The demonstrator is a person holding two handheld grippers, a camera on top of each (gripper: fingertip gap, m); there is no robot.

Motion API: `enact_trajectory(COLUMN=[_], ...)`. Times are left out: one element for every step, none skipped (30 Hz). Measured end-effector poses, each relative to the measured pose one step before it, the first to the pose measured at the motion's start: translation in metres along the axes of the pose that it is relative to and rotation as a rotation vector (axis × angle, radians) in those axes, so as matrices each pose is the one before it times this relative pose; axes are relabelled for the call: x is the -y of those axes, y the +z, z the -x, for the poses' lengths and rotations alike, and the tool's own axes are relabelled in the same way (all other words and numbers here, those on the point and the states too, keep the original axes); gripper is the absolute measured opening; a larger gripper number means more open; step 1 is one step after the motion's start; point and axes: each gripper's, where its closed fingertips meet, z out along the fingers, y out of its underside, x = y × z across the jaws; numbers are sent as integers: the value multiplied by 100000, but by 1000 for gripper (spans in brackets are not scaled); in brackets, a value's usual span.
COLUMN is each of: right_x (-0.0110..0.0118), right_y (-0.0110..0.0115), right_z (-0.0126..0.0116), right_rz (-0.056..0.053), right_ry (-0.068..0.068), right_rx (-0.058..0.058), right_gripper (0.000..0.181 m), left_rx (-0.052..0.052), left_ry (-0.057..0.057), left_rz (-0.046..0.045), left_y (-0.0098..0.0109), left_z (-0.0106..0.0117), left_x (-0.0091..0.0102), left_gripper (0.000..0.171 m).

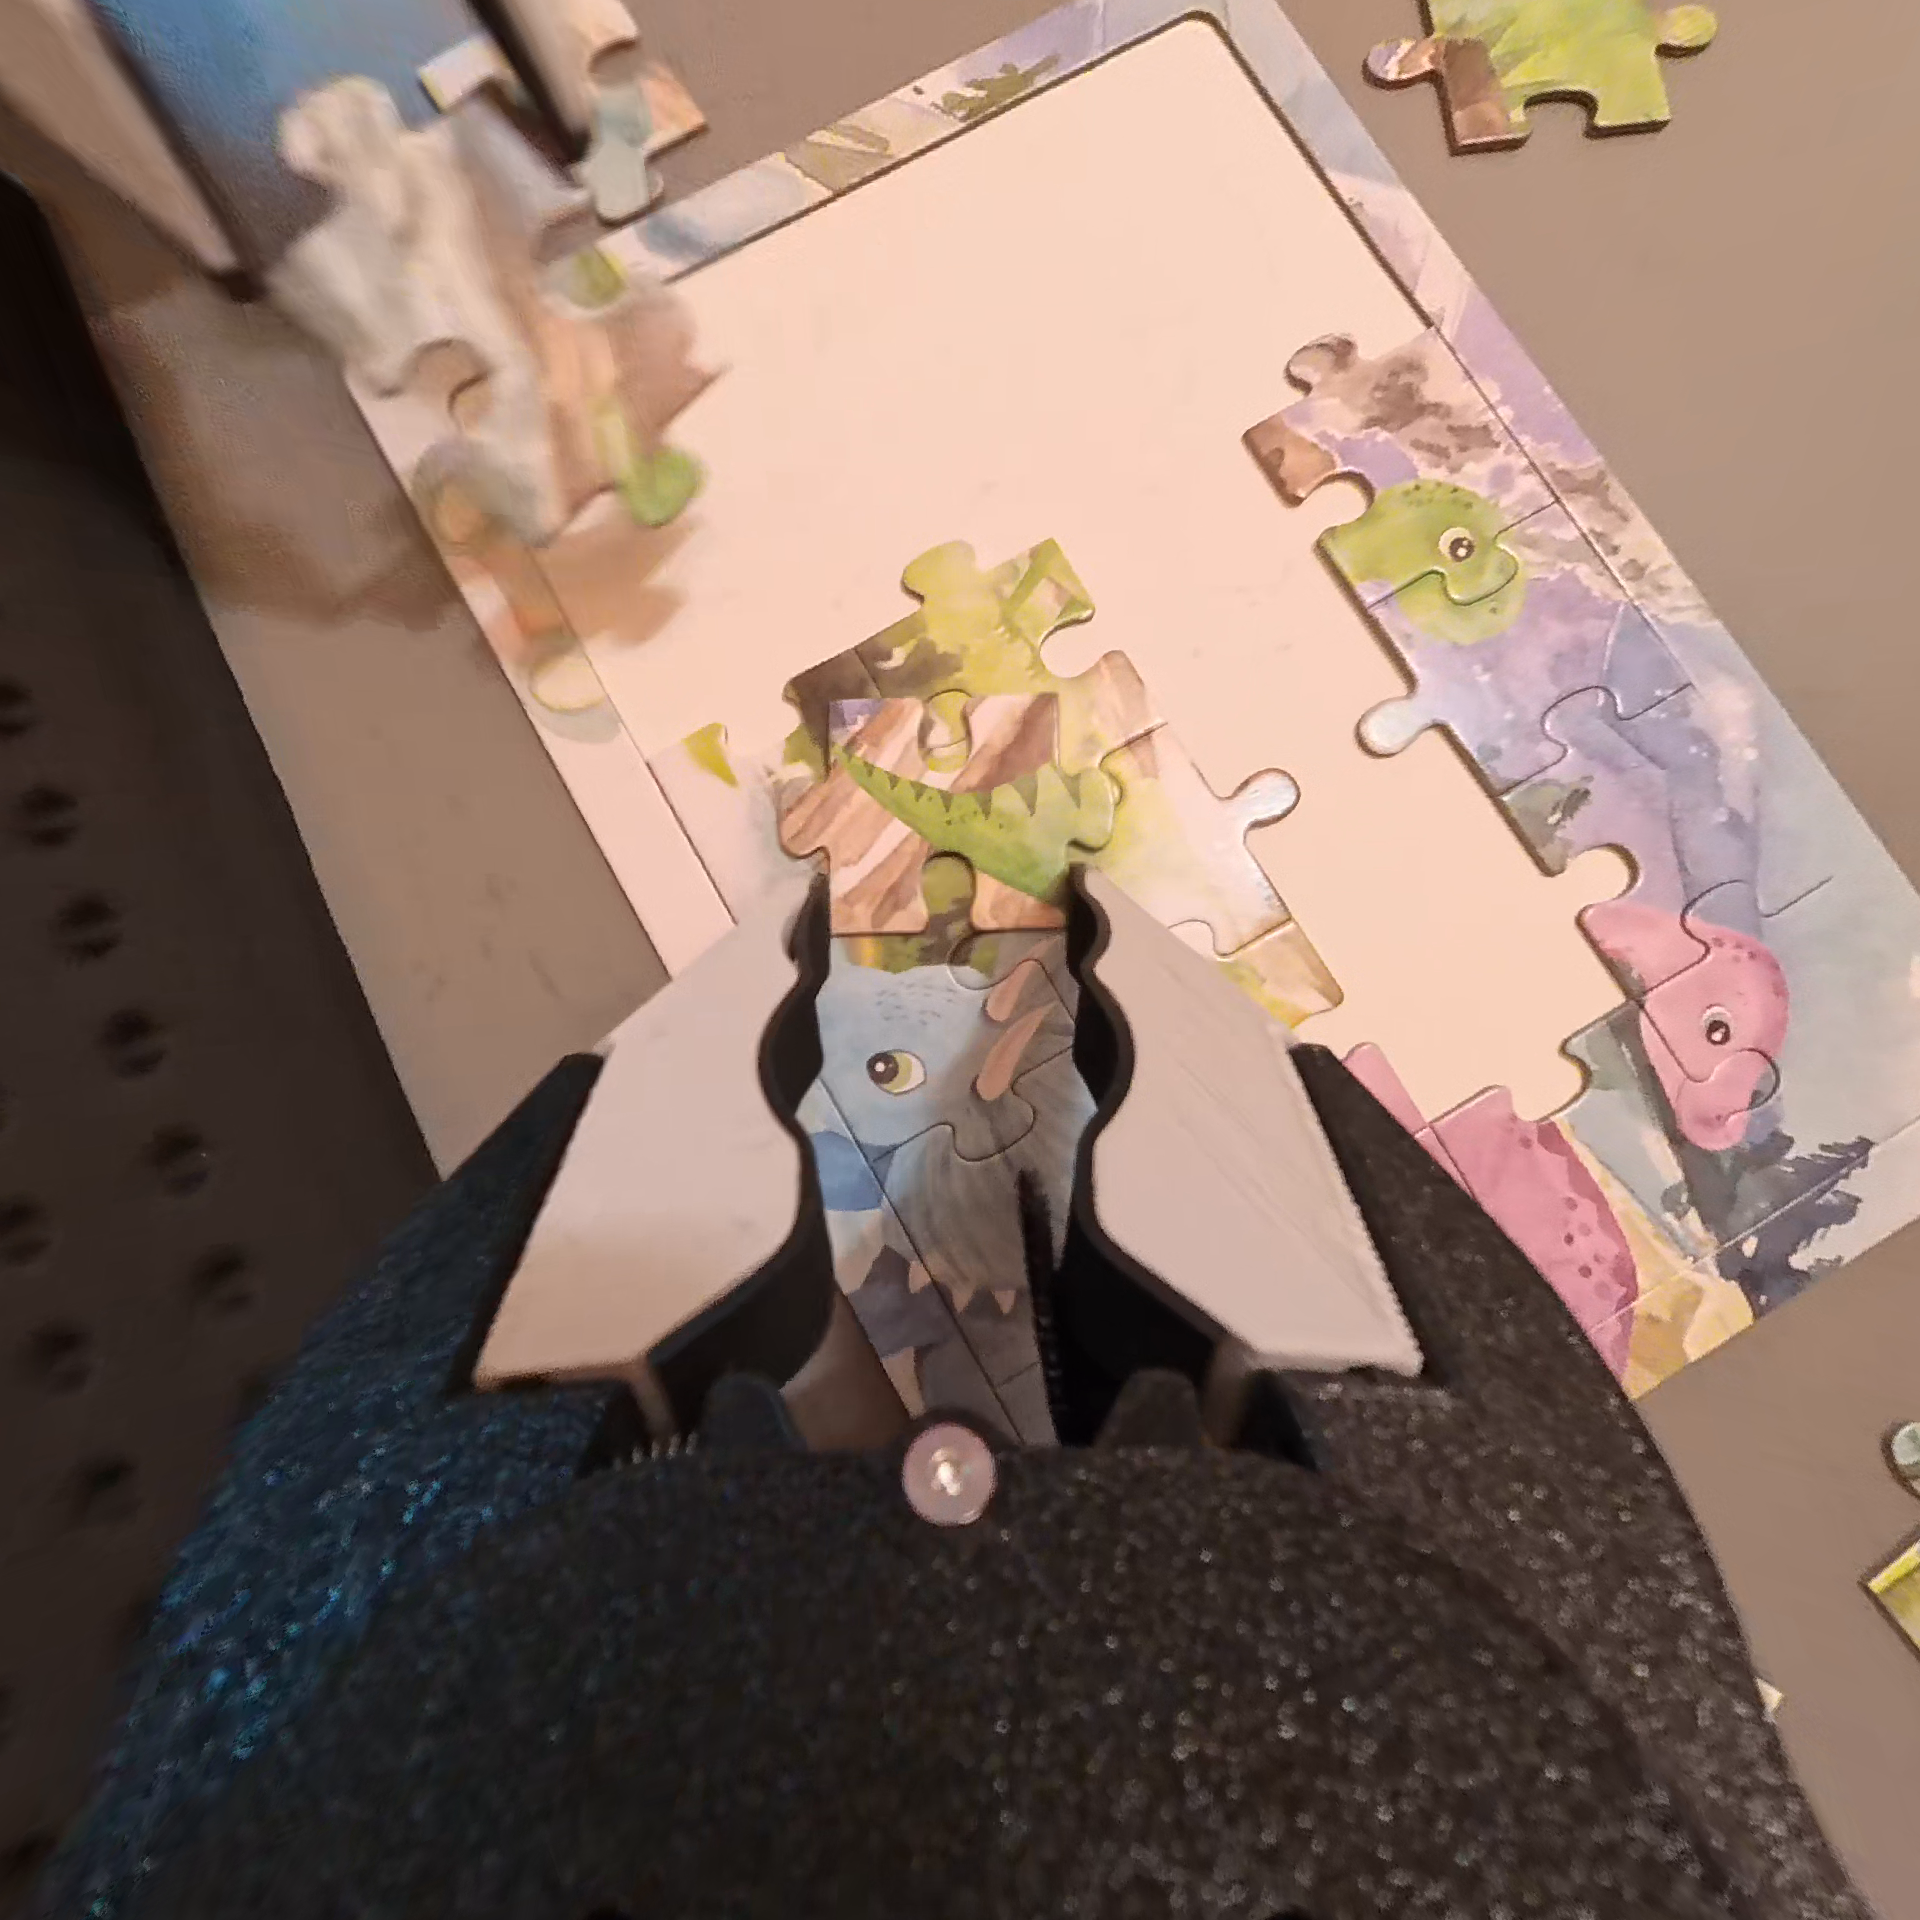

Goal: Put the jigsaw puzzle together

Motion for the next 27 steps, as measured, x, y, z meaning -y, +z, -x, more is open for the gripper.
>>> enact_trajectory(right_x=[5,19,15,11,10,17,26,28,58,113,145,232,321,402,515,657,702,741,812,793,602,406,290,224,60,-4,128], right_y=[-11,9,3,-11,10,10,-11,-12,-6,-16,-39,-80,-107,-139,-149,-160,-116,-38,69,232,462,692,825,876,869,781,609], right_z=[-5,-3,1,2,5,-8,9,21,37,28,-90,-206,-170,-113,-213,-272,-192,-192,-224,-61,133,28,-96,16,-17,-223,-265], right_rz=[242,158,79,118,35,-90,-142,-179,-284,-378,-346,-503,-751,-948,-1242,-1575,-1387,-1057,-1190,-1121,-130,1033,1566,1546,2332,2605,1367], right_ry=[269,130,-113,-284,68,223,247,421,577,255,-271,-324,-91,74,208,321,198,140,224,293,458,1307,1376,891,1153,1837,1894], right_rx=[-70,-125,-57,-22,81,146,235,432,586,400,-429,-1061,-538,4,-329,-753,-527,-852,-1461,-899,225,-270,-1134,-740,-951,-2074,-2364], right_gripper=[45,45,45,44,44,44,44,44,44,44,44,44,44,44,44,44,44,44,44,44,44,44,44,44,44,44,44], left_rx=[-2215,-1378,-1111,-690,-11,-323,945,790,57,761,1390,2609,2534,2047,3289,5653,6715,7830,4872,2314,3067,2358,-813,-3643,-4773,-1009,1120], left_ry=[-83,456,769,493,387,603,839,279,-853,-578,509,984,718,-83,-472,-553,-1050,-2115,-2982,-2751,-2802,-2860,-3122,-3143,-1127,1620,3741], left_rz=[-1255,-376,-29,970,1465,2689,3079,1694,525,459,894,527,-33,-464,-327,-115,-661,-1504,-988,-914,211,-1,-1076,-1706,-289,705,1466], left_y=[115,291,395,473,501,487,369,208,136,68,-1,-104,-262,-408,-607,-788,-932,-926,-766,-555,-302,-205,-174,-102,84,302,468], left_z=[-1001,-852,-777,-597,-402,-353,-83,-9,-31,66,105,292,333,410,767,1336,1745,2129,1846,1431,1419,1177,488,-191,-650,-314,-103], left_x=[97,-10,-69,-213,-322,-549,-626,-410,-214,-165,-213,-111,-23,49,3,-115,-149,-159,-312,-413,-593,-497,-182,153,212,245,267], left_gripper=[47,47,47,47,47,47,47,47,47,47,47,47,46,46,46,46,17,5,5,12,18,18,18,18,18,18,20])
